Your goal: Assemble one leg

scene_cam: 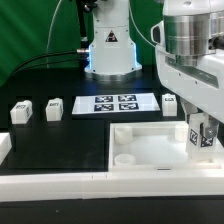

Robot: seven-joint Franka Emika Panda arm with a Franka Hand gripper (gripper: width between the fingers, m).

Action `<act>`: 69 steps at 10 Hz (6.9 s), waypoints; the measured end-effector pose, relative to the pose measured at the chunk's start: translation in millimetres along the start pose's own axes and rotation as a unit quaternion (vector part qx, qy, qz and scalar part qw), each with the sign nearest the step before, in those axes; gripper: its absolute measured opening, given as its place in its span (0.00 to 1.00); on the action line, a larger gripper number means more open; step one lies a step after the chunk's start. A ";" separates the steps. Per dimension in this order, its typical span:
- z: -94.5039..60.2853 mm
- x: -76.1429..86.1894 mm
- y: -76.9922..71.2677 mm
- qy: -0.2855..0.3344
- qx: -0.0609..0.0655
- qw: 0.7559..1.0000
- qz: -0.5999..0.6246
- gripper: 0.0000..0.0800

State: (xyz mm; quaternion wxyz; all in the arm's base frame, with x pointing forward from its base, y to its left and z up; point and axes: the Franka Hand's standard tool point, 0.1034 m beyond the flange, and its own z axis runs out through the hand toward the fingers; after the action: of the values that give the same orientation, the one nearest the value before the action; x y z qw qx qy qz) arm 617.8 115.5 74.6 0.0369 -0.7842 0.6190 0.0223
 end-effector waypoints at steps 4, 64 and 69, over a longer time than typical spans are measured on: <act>0.1 -0.9 0.0 0.000 0.000 0.999 -0.043 0.75; -1.2 3.6 -1.7 0.003 -0.025 0.767 -0.642 0.36; -0.2 2.1 -3.0 0.008 -0.012 0.877 -0.480 0.37</act>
Offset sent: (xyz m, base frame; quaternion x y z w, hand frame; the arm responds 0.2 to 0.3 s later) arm 0.0000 0.0000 0.0000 0.0000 0.0000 0.0000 1.0000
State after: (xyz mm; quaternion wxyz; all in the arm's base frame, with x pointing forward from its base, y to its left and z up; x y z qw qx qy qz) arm 621.2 114.2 74.7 0.0281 -0.9856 0.1669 0.0031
